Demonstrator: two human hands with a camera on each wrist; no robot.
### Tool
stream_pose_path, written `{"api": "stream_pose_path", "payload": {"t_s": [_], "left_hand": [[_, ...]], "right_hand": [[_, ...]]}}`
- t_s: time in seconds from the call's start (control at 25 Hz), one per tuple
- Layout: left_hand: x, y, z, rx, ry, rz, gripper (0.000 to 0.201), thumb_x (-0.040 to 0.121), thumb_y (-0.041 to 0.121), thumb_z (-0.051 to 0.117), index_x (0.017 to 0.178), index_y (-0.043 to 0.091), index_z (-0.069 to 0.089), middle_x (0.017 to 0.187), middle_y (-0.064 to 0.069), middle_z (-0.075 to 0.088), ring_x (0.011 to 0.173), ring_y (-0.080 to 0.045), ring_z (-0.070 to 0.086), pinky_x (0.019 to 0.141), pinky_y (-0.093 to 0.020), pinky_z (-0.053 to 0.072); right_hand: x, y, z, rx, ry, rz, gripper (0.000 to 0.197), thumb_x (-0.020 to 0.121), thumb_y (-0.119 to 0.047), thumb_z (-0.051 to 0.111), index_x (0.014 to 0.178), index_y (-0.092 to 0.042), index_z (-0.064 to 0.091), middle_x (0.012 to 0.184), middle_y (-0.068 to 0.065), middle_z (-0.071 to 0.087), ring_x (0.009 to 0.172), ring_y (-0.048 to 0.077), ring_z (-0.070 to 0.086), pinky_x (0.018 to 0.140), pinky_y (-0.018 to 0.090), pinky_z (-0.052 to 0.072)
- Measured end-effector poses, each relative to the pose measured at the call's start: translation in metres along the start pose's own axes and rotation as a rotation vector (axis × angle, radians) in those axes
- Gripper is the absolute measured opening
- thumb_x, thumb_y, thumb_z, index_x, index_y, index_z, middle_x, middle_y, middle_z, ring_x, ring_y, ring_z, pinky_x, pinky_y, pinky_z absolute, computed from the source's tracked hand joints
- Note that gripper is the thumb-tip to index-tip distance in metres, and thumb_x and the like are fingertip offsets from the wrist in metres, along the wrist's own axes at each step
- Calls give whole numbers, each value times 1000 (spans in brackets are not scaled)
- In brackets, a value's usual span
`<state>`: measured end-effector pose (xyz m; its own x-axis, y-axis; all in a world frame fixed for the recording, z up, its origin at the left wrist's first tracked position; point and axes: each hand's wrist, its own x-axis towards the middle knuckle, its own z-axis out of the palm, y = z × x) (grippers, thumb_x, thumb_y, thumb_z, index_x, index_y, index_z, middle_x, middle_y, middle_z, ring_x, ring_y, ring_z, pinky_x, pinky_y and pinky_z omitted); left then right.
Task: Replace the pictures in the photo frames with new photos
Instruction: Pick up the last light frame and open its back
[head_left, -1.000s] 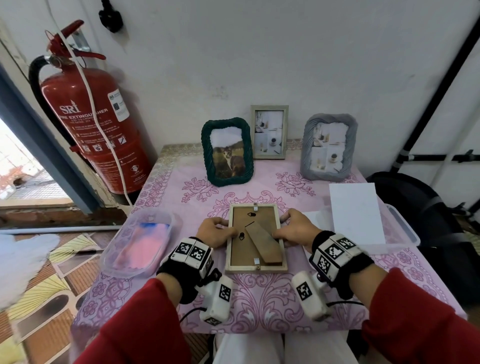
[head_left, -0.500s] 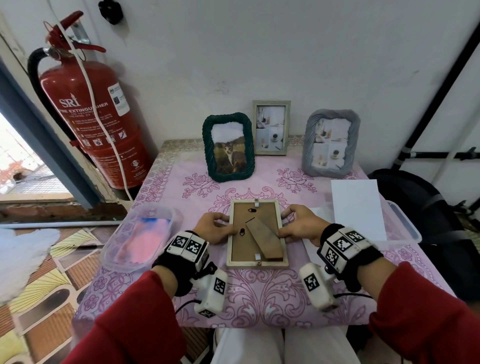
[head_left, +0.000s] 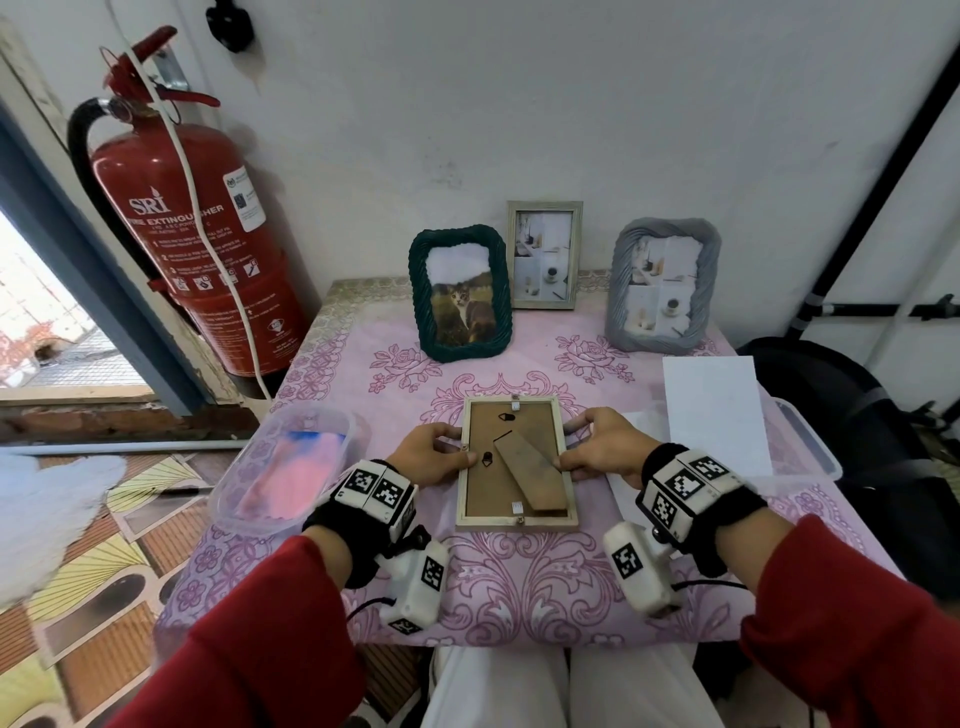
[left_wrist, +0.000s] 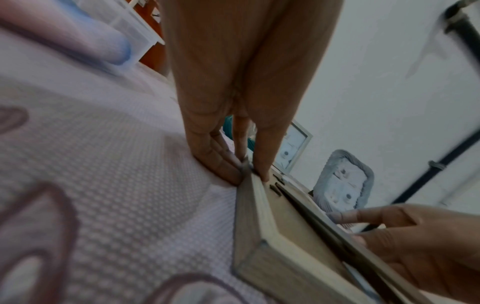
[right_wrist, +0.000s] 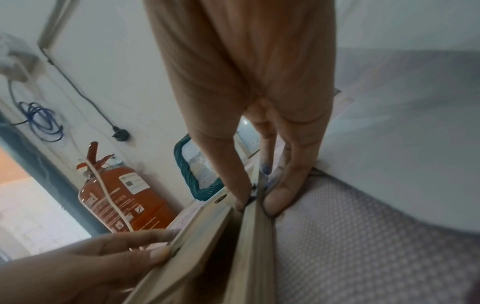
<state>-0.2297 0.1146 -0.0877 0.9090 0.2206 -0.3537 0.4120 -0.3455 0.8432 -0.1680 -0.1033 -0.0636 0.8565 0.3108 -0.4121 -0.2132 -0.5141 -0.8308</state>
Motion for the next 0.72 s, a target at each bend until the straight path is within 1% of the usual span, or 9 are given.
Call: {"api": "stream_pose_path", "payload": {"t_s": [0.12,0.16,0.24,0.28,0.36,0.44,0.56,0.64,0.72], "left_hand": [[-13,7,0,30,-26,27,59,84,17,67,134,7,38,91,-6,55,90,-22,56,78,-30,50],[-18,10,0,118,-6,73,61,83,20,69,135,9,38,100,-9,53,94,-21,54,81,-30,49],[-31,16,0,355,52,230,56,80,25,72,129,14,47,115,-9,47,106,-20,50,95,-31,44],[-39,21,1,429,40,328,48,78,25,74,121,15,55,116,-9,48,108,-20,50,98,-32,43],[-51,28,3,493,-87,486,31,75,24,77,103,11,67,107,-11,56,100,-23,54,92,-35,45],[-60,30,7,527,-257,537,30,73,22,79,96,7,70,101,-12,61,94,-26,56,85,-35,46],[-61,26,8,669,-341,563,42,69,28,82,105,11,69,110,-8,58,103,-20,53,91,-29,43],[-58,24,7,742,-336,587,48,68,32,81,112,17,67,114,-5,56,108,-19,50,92,-22,37],[-56,22,6,774,-323,619,49,70,34,79,116,22,65,116,-4,54,110,-18,48,88,-16,30]], "right_hand": [[-2,-2,-3,-85,-37,-20,67,74,1,73,131,-2,37,107,14,46,69,21,58,68,32,55],[-1,-3,-3,-165,-24,-52,70,74,-3,75,133,-4,35,105,13,46,74,21,58,67,30,54],[4,-9,-3,-348,68,-164,66,75,-11,74,131,-5,39,101,9,50,87,21,54,74,29,47],[7,-15,-2,-406,124,-231,59,76,-12,73,128,-5,45,101,8,52,90,20,52,76,27,43],[14,-27,1,-480,183,-359,44,79,-12,69,121,-5,56,109,12,57,99,22,55,82,25,41],[23,-36,4,-594,158,-433,38,82,-12,65,119,-5,60,120,16,58,110,25,55,91,26,41],[33,-41,8,-752,60,-423,38,86,-17,63,121,-4,59,124,13,61,116,25,56,99,31,43],[39,-42,9,-851,64,-425,37,85,-23,64,118,-7,62,120,12,65,111,25,59,97,34,46],[41,-47,8,-887,86,-432,35,84,-30,66,112,-10,66,112,11,68,105,25,62,92,34,49]]}}
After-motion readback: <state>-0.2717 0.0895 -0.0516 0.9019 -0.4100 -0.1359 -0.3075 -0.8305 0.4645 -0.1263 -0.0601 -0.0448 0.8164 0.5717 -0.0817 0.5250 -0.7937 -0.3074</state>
